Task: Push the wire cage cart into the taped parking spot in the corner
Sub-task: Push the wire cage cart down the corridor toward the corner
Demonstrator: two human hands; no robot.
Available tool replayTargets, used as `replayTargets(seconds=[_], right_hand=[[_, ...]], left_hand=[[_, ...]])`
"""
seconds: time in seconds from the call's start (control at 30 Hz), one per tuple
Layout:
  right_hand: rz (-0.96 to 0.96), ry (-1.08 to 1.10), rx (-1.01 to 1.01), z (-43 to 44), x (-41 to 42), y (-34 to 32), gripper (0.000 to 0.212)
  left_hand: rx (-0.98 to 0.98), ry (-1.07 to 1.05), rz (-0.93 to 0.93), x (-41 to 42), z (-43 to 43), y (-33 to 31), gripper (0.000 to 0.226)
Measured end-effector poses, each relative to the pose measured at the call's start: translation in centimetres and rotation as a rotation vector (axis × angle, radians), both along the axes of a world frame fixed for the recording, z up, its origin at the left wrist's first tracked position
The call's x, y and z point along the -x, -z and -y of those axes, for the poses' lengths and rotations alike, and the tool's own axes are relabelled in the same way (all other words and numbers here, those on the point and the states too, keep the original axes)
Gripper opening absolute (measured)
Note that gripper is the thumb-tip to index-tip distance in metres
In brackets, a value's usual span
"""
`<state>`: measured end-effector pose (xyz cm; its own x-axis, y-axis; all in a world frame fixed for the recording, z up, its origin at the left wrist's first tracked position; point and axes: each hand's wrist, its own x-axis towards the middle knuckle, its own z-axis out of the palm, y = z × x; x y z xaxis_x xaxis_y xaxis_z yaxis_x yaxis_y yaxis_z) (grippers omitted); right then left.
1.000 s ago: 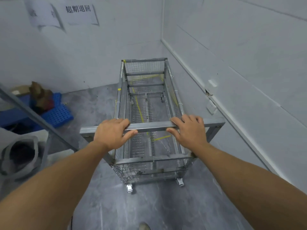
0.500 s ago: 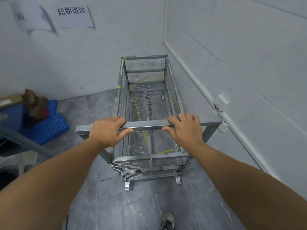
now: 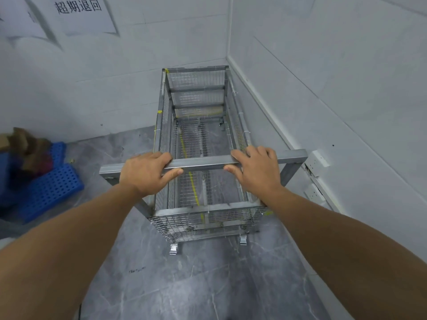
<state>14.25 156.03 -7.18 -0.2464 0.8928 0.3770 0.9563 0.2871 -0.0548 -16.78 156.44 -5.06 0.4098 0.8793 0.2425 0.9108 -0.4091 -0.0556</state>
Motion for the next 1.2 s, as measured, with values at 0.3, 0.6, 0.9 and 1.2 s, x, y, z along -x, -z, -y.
replayTargets(seconds=[0.3, 0.6, 0.9, 1.2], right_hand=[[0.014, -0.011, -0.091, -9.4, 1.0, 0.4, 0.052], [0.023, -0.044, -0.174, -10.1, -0.6, 0.8, 0.051], [0.042, -0.032, -0.071, -10.0, -0.2, 0.3, 0.049], [0.070, -0.054, -0.059, -10.5, -0.7, 0.5, 0.044]], left_hand=[[-0.027, 0.010, 0.001, 1.1, -9.1, -0.2, 0.058], [-0.111, 0.044, -0.018, -0.3, -9.2, -0.2, 0.049], [-0.025, -0.015, 0.040, 0.1, -9.4, -0.2, 0.063], [-0.006, -0.059, 0.019, -0.4, -9.5, -0.3, 0.056]])
